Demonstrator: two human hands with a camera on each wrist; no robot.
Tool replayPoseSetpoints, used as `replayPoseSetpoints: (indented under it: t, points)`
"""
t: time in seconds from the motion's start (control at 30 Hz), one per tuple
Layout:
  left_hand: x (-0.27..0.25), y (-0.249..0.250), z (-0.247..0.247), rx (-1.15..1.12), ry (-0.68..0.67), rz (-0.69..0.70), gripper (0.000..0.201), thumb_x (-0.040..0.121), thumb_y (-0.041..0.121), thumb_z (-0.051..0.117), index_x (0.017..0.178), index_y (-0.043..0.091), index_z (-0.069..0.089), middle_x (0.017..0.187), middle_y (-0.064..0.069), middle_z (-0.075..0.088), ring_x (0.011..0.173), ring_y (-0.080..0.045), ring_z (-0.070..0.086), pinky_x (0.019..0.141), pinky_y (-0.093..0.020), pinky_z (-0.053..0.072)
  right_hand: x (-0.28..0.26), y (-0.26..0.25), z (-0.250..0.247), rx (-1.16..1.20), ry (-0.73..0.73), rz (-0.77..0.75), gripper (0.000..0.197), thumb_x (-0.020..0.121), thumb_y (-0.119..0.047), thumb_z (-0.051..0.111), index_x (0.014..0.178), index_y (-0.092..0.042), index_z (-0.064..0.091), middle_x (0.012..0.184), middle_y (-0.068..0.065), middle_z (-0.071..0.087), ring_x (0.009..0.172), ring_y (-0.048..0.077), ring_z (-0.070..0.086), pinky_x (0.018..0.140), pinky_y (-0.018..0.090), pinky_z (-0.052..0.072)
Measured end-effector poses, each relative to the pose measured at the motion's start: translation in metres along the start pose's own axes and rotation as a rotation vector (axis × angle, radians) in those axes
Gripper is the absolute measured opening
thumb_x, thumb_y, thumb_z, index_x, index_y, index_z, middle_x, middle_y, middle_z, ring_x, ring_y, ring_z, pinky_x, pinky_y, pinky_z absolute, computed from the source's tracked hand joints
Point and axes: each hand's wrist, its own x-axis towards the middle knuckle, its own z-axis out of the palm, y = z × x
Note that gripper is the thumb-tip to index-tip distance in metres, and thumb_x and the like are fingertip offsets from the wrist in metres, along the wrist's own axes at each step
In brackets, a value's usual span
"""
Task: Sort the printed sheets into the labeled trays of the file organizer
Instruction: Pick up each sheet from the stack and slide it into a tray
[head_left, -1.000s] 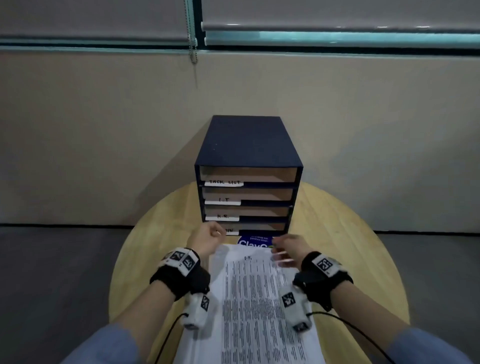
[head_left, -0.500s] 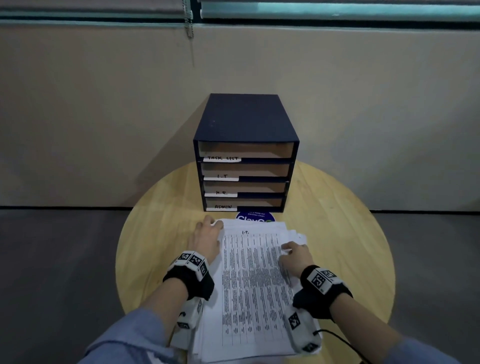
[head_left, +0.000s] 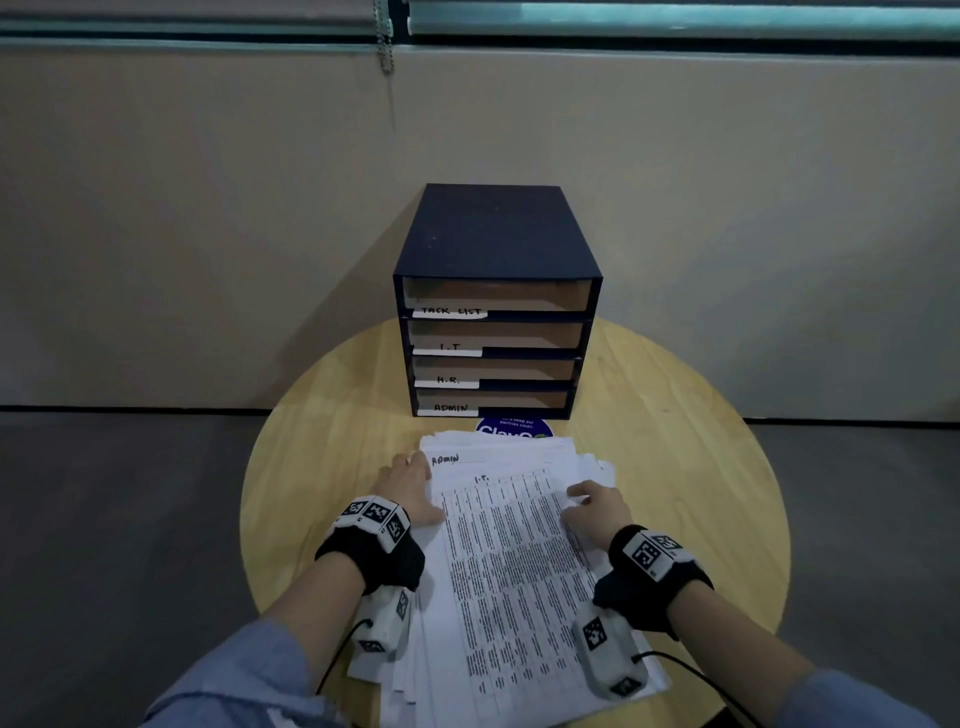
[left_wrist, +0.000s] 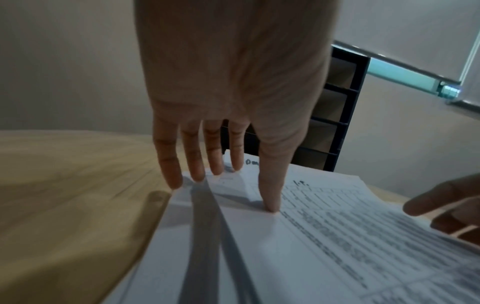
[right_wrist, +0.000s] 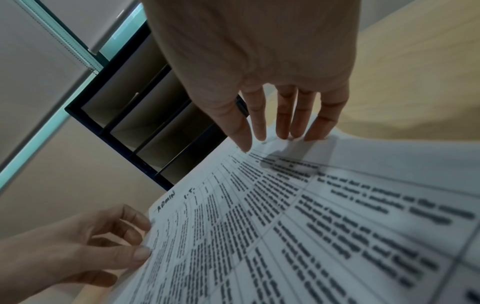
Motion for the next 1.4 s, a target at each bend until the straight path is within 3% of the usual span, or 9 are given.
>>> replayPoseSetpoints:
  t: [0.23, 0.4, 0.6, 0.67, 0.73, 0.83, 1.1, 1.23, 1.4]
  points:
    - [0.0, -0.004, 0.003, -0.06, -0.036, -0.069, 0.074, 0.072, 0.036, 0.076, 0.129, 0.009, 0.038, 0.129, -0.012, 0.037, 0.113, -0.029, 0.052, 0.096, -0.037, 0.048, -0.002, -0.002, 0.002, -0.055, 0.003, -0.016, 0.044, 0.08, -0.015, 0.061, 0.124, -0.019, 0.058, 0.131, 0.013, 0.052, 0.12, 0.033, 0.051, 0.098, 0.037, 0.047]
    - [-0.004, -0.003, 0.0, -0.149, 0.164, 0.012, 0.014, 0.081, 0.016, 0.068, 0.089, 0.015, 0.056, 0.115, -0.006, 0.046, 0.097, -0.022, 0.054, 0.085, -0.028, 0.046, -0.007, -0.005, -0.002, -0.022, -0.011, -0.007, 0.048, 0.079, -0.014, 0.061, 0.127, -0.019, 0.056, 0.133, 0.014, 0.05, 0.12, 0.033, 0.05, 0.098, 0.038, 0.047]
    - [-0.014, 0.001, -0.039, -0.985, 0.116, 0.129, 0.011, 0.094, 0.019, 0.057, 0.101, 0.011, 0.059, 0.102, -0.013, 0.069, 0.091, -0.027, 0.065, 0.08, -0.038, 0.051, -0.018, -0.013, -0.029, 0.36, -0.088, -0.037, 0.06, 0.089, -0.013, 0.062, 0.142, -0.007, 0.036, 0.13, 0.015, 0.051, 0.103, 0.03, 0.054, 0.082, 0.035, 0.044]
    - [-0.019, 0.007, -0.047, -1.152, 0.091, 0.079, 0.009, 0.097, 0.02, 0.052, 0.101, 0.015, 0.058, 0.103, -0.015, 0.069, 0.091, -0.028, 0.065, 0.081, -0.04, 0.051, -0.025, -0.016, -0.036, 0.404, -0.134, -0.045, 0.039, 0.092, -0.013, 0.059, 0.128, -0.004, 0.05, 0.111, 0.014, 0.054, 0.103, 0.034, 0.055, 0.081, 0.034, 0.036]
    - [-0.021, 0.013, -0.05, -1.267, 0.108, 0.04, 0.015, 0.099, 0.017, 0.047, 0.087, 0.024, 0.053, 0.095, -0.005, 0.068, 0.089, -0.024, 0.064, 0.086, -0.039, 0.049, -0.029, -0.016, -0.038, 0.439, -0.163, -0.072, 0.005, 0.091, -0.012, 0.057, 0.087, -0.009, 0.057, 0.086, 0.009, 0.049, 0.08, 0.028, 0.053, 0.077, 0.032, 0.033]
    - [-0.026, 0.021, -0.052, -1.352, 0.107, -0.006, 0.029, 0.101, 0.011, 0.041, 0.077, 0.027, 0.043, 0.078, 0.006, 0.067, 0.078, -0.012, 0.061, 0.076, -0.029, 0.048, -0.034, -0.015, -0.04, 0.608, -0.201, -0.071, 0.007, 0.094, -0.009, 0.052, 0.089, -0.006, 0.054, 0.075, 0.007, 0.051, 0.063, 0.02, 0.047, 0.064, 0.03, 0.037]
    - [-0.026, 0.021, -0.056, -1.373, 0.163, -0.084, 0.021, 0.101, 0.016, 0.042, 0.107, 0.002, 0.058, 0.116, -0.019, 0.064, 0.105, -0.03, 0.062, 0.101, -0.043, 0.045, -0.054, 0.006, -0.041, 0.573, -0.49, -0.09, 0.026, 0.085, 0.0, 0.057, 0.11, -0.001, 0.049, 0.071, 0.004, 0.056, 0.053, 0.015, 0.05, 0.049, 0.025, 0.039]
    - [-0.024, 0.017, -0.062, -1.444, 0.159, -0.138, 0.031, 0.098, 0.028, 0.05, 0.116, 0.004, 0.054, 0.12, -0.011, 0.065, 0.112, -0.027, 0.061, 0.102, -0.044, 0.045, -0.061, 0.007, -0.04, 0.715, -0.452, -0.126, 0.034, 0.094, 0.006, 0.047, 0.122, -0.009, 0.057, 0.107, 0.013, 0.073, 0.094, 0.039, 0.066, 0.077, 0.04, 0.057]
    - [-0.033, 0.016, -0.062, -1.429, -0.017, -0.082, 0.043, 0.096, 0.028, 0.054, 0.133, 0.006, 0.049, 0.125, -0.01, 0.064, 0.115, -0.028, 0.062, 0.104, -0.047, 0.044, -0.033, -0.028, -0.056, 0.735, -0.342, -0.097, 0.034, 0.094, 0.011, 0.041, 0.122, -0.001, 0.054, 0.121, 0.025, 0.063, 0.114, 0.041, 0.061, 0.102, 0.053, 0.045]
